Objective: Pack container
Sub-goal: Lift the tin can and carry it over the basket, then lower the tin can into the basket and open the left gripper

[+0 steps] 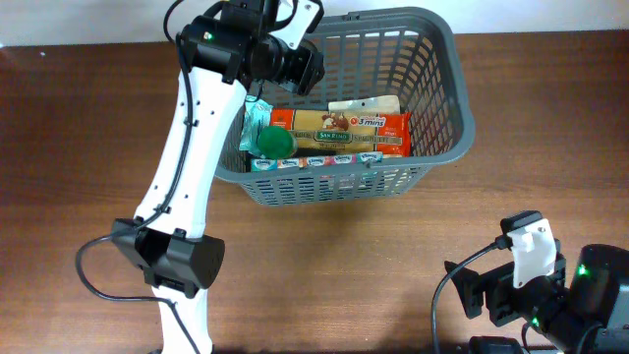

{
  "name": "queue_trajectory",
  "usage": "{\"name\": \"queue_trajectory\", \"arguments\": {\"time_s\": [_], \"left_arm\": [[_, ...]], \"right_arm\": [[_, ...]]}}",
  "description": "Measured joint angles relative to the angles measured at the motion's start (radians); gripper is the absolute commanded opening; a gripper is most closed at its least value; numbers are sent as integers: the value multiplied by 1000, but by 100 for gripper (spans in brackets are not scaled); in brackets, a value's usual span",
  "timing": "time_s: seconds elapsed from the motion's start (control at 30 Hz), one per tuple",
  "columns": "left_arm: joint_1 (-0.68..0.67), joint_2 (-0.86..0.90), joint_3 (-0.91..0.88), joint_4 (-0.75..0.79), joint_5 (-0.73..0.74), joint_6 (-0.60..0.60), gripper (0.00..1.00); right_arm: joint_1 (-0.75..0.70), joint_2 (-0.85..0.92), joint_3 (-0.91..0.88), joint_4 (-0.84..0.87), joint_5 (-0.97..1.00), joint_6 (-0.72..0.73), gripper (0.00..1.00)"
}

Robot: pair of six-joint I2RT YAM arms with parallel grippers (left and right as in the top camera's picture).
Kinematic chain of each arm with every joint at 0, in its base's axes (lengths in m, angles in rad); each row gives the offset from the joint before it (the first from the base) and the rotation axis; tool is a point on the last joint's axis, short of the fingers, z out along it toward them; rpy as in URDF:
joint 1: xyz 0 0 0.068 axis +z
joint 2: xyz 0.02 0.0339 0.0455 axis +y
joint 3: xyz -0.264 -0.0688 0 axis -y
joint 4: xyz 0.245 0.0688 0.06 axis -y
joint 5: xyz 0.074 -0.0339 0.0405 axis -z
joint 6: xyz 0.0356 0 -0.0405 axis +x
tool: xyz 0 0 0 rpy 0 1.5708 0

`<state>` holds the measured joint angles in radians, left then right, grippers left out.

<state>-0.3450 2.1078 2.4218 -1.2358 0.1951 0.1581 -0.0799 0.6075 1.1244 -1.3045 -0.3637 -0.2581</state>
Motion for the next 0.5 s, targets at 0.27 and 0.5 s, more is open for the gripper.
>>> {"name": "queue_trajectory", "arguments": {"time_s": [0.27,0.5], "left_arm": [[0,0,0,-34,9,6,93],[0,-34,0,-37,11,10,99]], "right_arm": [[0,0,0,0,0,1,99],[0,0,0,0,0,0,99]]}}
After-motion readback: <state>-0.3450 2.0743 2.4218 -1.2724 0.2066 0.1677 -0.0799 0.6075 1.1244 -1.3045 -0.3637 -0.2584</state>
